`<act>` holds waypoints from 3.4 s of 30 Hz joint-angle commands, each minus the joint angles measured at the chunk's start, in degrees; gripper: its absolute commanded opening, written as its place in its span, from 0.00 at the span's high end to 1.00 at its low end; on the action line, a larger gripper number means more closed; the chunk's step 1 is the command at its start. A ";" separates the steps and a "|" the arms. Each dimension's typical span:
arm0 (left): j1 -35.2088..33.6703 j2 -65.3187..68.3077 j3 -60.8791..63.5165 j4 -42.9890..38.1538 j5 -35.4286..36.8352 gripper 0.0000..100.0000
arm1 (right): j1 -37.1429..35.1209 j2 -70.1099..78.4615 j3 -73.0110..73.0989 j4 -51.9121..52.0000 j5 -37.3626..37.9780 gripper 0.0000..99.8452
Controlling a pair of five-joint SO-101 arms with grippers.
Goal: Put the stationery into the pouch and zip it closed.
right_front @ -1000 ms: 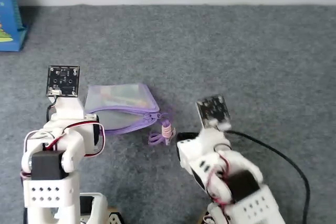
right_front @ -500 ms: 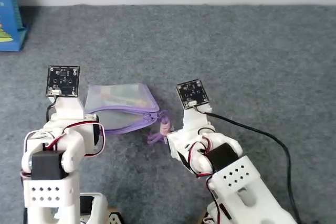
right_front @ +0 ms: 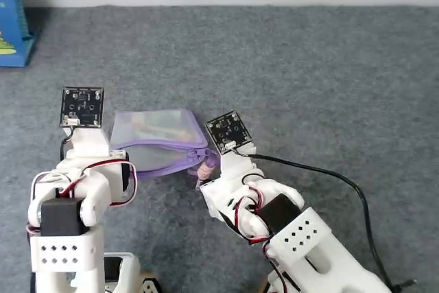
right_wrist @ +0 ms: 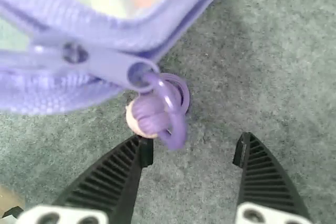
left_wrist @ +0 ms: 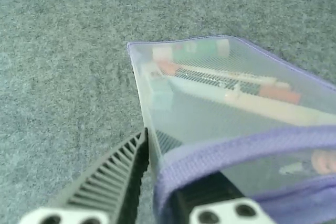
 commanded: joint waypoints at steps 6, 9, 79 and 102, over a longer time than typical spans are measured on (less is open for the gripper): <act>-0.26 0.18 -0.48 -1.58 0.26 0.99 | -1.45 -2.51 -3.16 -0.40 0.09 0.75; -0.26 0.18 -0.48 -1.58 0.26 0.99 | -4.88 -7.16 -3.16 2.77 -0.09 0.75; -0.44 0.18 -0.48 -1.58 0.18 0.99 | -2.86 -14.20 9.05 -12.88 4.66 0.86; 0.09 0.18 -4.79 -2.64 -4.75 0.98 | -2.68 -29.32 -1.67 10.51 5.19 0.99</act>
